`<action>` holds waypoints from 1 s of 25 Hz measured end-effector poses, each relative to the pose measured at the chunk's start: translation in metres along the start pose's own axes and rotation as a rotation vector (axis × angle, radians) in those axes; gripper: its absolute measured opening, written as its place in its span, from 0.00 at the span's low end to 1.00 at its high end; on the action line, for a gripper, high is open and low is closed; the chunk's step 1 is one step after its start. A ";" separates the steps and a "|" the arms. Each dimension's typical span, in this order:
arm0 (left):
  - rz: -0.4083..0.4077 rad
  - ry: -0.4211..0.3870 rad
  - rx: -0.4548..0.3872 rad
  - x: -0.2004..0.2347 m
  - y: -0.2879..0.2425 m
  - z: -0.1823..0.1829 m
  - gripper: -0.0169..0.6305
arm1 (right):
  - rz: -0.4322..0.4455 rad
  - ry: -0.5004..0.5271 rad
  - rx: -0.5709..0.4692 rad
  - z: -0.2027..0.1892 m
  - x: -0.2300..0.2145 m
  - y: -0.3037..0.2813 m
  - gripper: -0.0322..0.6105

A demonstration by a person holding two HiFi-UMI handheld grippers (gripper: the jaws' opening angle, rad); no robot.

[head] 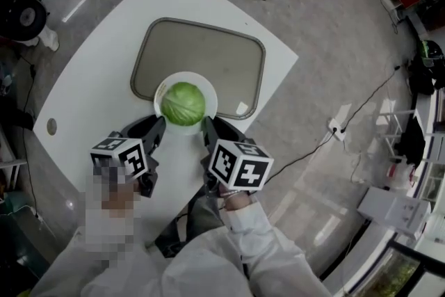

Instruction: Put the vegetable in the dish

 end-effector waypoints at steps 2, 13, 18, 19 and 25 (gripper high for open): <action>0.002 0.006 -0.008 -0.001 -0.010 0.009 0.14 | 0.004 0.004 0.002 0.012 -0.005 -0.007 0.16; 0.007 -0.005 -0.022 0.010 -0.060 0.052 0.14 | 0.013 0.002 0.012 0.056 -0.025 -0.052 0.16; 0.007 0.021 -0.007 0.013 -0.075 0.056 0.14 | 0.005 -0.029 0.021 0.061 -0.034 -0.061 0.16; 0.007 0.025 -0.003 0.014 -0.078 0.056 0.14 | 0.001 -0.030 0.023 0.062 -0.036 -0.063 0.16; 0.007 0.045 -0.006 0.019 -0.088 0.062 0.14 | -0.010 -0.024 0.021 0.074 -0.039 -0.073 0.16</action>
Point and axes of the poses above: the fingertips, and each gripper's own axes: y backward along the fingers, x to its left, z out of its top, the point moved 4 cm from there along y, backward along the fingers, and after that the axes turned 1 degree about -x, right-handed, at the moved point
